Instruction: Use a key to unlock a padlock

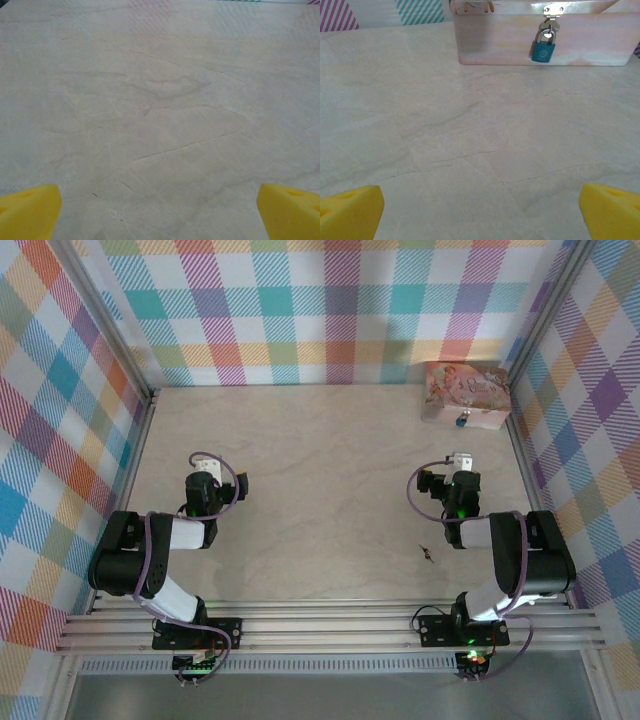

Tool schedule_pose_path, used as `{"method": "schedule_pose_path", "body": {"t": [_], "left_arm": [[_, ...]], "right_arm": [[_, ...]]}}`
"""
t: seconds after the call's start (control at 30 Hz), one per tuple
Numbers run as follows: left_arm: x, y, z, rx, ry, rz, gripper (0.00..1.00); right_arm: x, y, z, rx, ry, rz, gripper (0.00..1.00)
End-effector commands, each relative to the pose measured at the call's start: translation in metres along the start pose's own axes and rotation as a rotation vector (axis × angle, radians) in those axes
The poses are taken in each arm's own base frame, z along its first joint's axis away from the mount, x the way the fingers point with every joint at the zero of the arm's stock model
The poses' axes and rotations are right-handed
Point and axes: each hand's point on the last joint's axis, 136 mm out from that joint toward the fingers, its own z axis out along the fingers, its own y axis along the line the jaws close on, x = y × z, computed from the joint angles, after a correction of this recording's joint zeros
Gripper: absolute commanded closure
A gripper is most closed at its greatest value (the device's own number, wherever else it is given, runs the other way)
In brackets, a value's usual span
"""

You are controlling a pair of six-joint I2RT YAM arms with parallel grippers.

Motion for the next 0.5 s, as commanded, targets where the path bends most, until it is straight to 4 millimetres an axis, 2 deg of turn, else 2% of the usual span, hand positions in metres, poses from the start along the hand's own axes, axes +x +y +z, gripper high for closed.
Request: {"method": "schedule_pose_path", "body": {"t": [0.0,0.3,0.47], "left_arm": [[-0.002,-0.001,0.001,0.01,-0.001,-0.007,0.0],[-0.003,-0.001,0.001,0.009,-0.003,-0.008,0.0],[-0.002,-0.001,0.001,0.01,-0.001,-0.008,0.0]], "right_arm": [[-0.009,-0.001,0.001,0.004,-0.027,0.005,0.0],[-0.01,-0.001,0.001,0.0,-0.029,0.003,0.0],[-0.019,0.012,-0.004,-0.066,-0.03,-0.031,0.0]]}}
